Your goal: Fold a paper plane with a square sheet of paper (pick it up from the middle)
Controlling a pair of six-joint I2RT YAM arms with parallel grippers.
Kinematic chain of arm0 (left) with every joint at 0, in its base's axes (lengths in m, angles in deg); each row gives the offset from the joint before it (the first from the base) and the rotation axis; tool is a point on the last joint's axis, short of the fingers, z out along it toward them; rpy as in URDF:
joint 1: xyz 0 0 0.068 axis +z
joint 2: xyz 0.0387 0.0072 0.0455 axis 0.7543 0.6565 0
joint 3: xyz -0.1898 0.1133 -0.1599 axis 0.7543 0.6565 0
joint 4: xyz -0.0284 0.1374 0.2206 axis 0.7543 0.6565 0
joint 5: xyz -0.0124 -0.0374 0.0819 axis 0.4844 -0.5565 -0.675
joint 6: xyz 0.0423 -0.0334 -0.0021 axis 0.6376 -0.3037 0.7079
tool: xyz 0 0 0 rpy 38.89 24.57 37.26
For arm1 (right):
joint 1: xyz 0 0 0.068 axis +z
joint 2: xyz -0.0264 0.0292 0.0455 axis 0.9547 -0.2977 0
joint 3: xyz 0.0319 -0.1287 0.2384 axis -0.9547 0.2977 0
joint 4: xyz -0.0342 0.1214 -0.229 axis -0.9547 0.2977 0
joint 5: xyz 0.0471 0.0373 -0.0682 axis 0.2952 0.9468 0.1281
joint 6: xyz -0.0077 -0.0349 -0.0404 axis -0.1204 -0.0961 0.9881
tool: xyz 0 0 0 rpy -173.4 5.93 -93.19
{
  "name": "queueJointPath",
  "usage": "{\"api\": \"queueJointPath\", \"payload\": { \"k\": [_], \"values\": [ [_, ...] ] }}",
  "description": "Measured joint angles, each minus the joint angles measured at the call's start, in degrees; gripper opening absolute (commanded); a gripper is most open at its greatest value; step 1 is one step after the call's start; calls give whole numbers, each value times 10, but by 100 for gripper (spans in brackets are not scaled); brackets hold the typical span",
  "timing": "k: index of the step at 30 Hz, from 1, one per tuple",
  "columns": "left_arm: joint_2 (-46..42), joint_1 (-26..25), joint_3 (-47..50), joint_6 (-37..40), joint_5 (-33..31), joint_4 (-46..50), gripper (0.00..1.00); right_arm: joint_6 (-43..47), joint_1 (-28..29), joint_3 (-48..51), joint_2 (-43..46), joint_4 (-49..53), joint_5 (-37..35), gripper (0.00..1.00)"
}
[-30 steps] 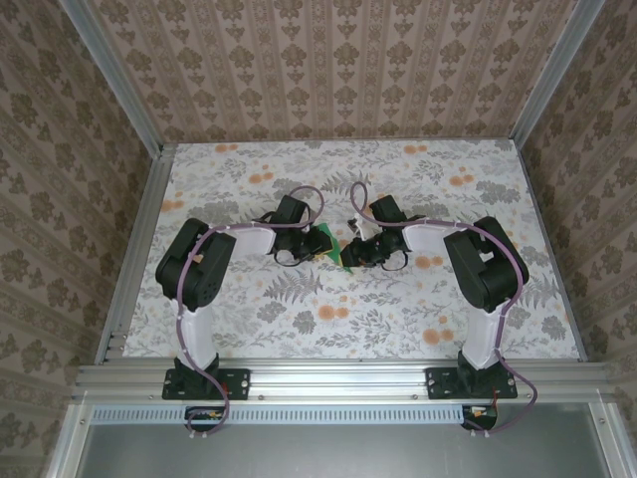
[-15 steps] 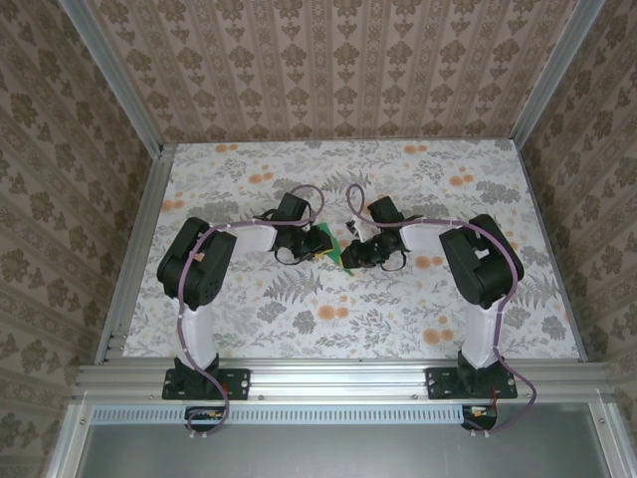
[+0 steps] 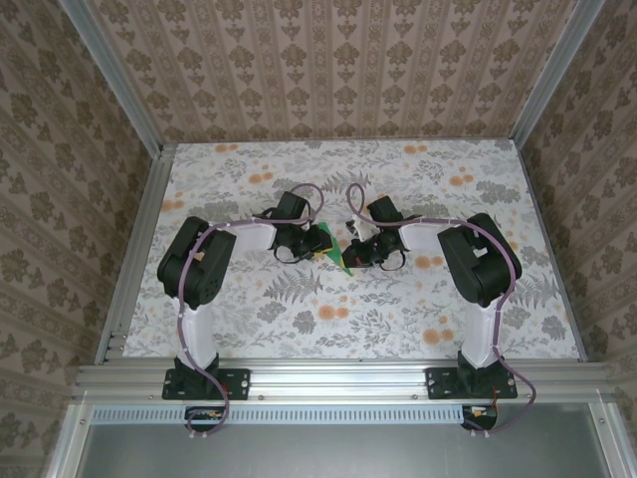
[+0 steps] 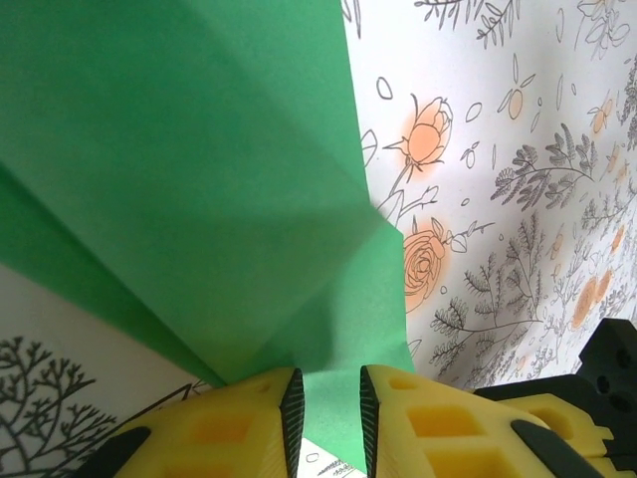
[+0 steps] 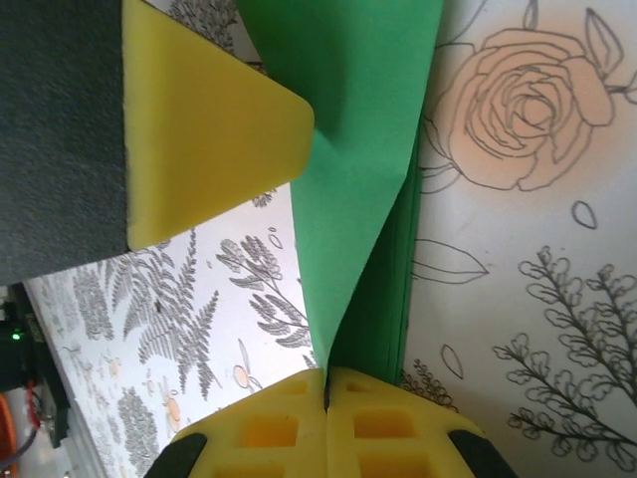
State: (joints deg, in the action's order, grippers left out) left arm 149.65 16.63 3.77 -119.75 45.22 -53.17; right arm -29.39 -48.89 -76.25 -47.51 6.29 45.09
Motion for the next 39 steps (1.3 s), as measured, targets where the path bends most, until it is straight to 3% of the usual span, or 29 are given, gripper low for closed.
{"api": "queueJointPath", "payload": {
  "k": [10, 16, 39],
  "values": [
    [-79, 0, 43, 32, -8, -23, 31, -134, -4, 24, -13, -118, 83, 0],
    [-89, -7, 78, 33, -7, -55, 30, -190, -4, 31, -30, -156, 97, 0],
    [-53, -14, 83, 34, -2, -78, 29, -210, -4, 26, -49, -145, 104, 0]
  ]
}}
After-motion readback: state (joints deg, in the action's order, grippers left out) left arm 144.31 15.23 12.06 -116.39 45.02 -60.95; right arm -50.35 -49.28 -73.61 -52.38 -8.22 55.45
